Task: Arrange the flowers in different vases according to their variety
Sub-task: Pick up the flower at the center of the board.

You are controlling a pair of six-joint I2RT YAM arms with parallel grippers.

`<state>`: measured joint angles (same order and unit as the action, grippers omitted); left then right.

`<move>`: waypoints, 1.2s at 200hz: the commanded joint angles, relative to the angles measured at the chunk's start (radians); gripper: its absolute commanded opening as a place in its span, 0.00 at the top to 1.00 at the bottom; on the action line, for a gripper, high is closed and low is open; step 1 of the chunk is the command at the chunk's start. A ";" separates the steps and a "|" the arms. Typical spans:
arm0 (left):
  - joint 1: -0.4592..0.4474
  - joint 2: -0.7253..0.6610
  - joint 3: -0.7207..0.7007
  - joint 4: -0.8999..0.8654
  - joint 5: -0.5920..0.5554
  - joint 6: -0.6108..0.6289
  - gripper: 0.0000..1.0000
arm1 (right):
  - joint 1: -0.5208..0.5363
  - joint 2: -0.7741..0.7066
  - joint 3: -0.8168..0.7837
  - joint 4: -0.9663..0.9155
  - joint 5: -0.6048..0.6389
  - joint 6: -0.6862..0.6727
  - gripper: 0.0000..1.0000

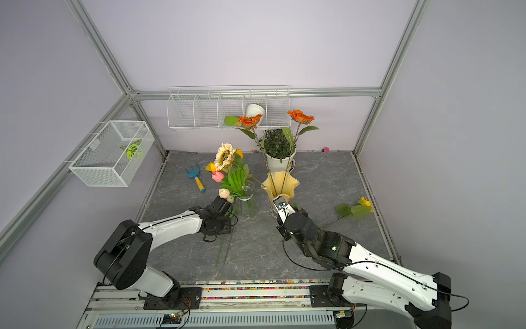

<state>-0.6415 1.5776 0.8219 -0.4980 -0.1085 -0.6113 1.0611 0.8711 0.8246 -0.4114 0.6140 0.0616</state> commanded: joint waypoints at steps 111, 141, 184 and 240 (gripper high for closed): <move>0.002 0.118 -0.029 -0.018 -0.027 -0.011 1.00 | -0.080 -0.140 -0.014 -0.214 0.085 0.187 0.64; 0.000 0.007 -0.070 -0.058 -0.056 -0.051 1.00 | -0.210 -0.144 -0.027 -0.236 0.007 0.255 0.62; -0.002 -0.299 -0.103 -0.185 -0.138 -0.112 1.00 | -0.371 -0.105 -0.052 -0.200 -0.132 0.298 0.61; -0.037 -0.803 -0.049 -0.306 -0.240 -0.130 1.00 | -0.562 -0.032 -0.054 -0.164 -0.275 0.346 0.60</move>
<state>-0.6525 0.9440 0.7391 -0.7307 -0.2680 -0.7219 0.5640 0.8196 0.7849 -0.6140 0.4358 0.3649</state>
